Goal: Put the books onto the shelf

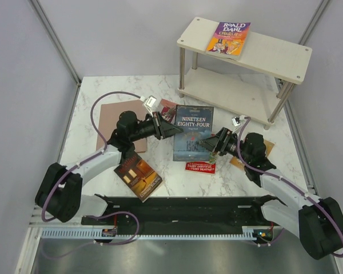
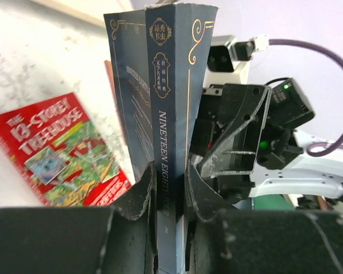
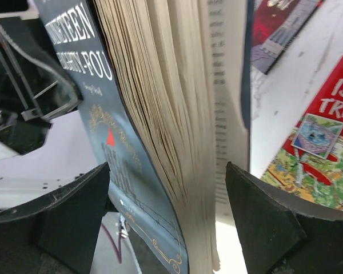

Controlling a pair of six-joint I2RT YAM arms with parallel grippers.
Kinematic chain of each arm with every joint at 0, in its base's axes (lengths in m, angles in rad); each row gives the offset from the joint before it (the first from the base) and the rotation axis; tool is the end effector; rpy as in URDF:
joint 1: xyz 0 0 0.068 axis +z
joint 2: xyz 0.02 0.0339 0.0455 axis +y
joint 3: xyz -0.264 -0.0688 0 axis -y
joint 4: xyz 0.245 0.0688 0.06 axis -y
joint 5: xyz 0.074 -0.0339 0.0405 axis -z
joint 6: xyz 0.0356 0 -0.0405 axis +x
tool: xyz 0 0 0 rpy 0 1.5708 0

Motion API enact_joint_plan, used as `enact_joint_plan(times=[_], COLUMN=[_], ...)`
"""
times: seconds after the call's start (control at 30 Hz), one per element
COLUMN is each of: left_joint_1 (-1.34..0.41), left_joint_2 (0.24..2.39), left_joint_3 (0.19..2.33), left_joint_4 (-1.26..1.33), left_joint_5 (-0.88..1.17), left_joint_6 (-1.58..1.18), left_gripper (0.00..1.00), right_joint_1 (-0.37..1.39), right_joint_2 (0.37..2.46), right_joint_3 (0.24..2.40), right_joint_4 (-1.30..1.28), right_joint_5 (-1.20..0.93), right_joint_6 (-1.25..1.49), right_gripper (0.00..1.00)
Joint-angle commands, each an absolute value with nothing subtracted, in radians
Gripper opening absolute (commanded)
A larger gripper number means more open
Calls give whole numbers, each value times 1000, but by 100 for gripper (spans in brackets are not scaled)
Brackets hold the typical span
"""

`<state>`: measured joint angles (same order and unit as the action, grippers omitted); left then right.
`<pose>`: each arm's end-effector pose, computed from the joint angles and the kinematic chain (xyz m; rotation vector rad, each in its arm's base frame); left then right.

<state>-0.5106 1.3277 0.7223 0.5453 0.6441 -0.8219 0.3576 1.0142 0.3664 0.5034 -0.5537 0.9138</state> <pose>0.2463 -0.1625 0.2735 0.2755 1.8378 -1.4968 0.1951 0.0929 0.2226 0.0708 1.9083 1.3765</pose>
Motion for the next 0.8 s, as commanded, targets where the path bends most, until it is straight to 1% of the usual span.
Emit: enact_joint_plan(times=[0.0,0.1,0.33,0.6,0.77], left_joint_1=[-486,-466,-448,-449,-448], left_joint_2=[1373,1410,1468,1534,1560], left_joint_3=[816,842,890,871,862], left_joint_4=[865,919,988,1095,1138], left_joint_5=[767,787,831,864,876], left_joint_6=[-971,-1011,-1074,-1146,-1172], left_gripper=[2,2,2,2,2], right_joint_1=[356,356,356,356,356], right_joint_2=[970,899,807,844,841], right_joint_3=[330,298,261,258,279], right_joint_4=[588,502,419,551,520], right_joint_5=[-611,-589,-552,-548,-531], right_joint_6=[969,948,934,983,951], right_gripper=[89,90,92,94,95])
